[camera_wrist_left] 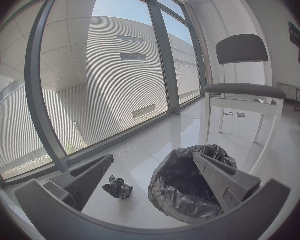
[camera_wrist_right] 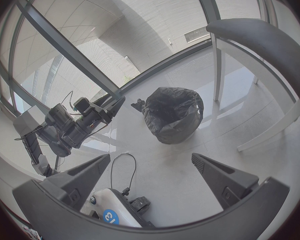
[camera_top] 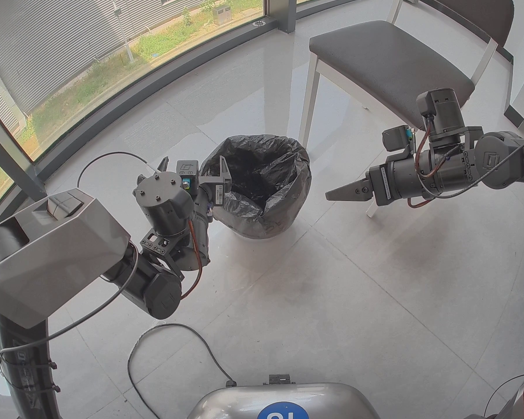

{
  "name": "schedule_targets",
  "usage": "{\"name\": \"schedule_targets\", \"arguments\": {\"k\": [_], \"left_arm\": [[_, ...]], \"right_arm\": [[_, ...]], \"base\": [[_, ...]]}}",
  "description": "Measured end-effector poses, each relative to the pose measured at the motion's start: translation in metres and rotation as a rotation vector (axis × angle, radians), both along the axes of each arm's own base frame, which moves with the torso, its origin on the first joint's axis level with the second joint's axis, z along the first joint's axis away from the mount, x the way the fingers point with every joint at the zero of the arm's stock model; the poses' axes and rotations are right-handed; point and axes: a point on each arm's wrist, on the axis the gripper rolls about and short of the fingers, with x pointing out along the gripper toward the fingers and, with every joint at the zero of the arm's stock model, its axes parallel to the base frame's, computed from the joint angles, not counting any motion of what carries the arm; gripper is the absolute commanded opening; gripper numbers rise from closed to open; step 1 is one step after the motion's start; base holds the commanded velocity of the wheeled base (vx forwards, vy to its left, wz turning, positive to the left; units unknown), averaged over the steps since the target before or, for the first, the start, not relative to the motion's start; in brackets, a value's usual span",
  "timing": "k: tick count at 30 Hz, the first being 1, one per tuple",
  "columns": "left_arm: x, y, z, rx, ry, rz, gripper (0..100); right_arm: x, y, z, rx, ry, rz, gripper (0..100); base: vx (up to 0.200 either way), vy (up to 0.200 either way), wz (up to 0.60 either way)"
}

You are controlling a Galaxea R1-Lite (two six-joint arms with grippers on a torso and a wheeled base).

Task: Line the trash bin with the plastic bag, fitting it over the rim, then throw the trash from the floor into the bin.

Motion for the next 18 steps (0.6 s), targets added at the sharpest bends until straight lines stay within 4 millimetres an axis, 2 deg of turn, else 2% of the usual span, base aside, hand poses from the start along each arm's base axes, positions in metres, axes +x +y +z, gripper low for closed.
{"name": "schedule_targets", "arguments": {"k": [6,18], "left_arm": [[0.002,0.001,-0.002,0.019,0.006,0.008,100],[-0.003,0.005,0.012,0.065,0.054,0.016,100]], "right_arm": [[-0.001,0.002,0.002,0.002,-0.005,0.007,100],[-0.002,0.002,0.007,0.008,-0.019,0.007,100]], "base": [[0.200,0.000,0.00],[0.200,0.000,0.00]]}}
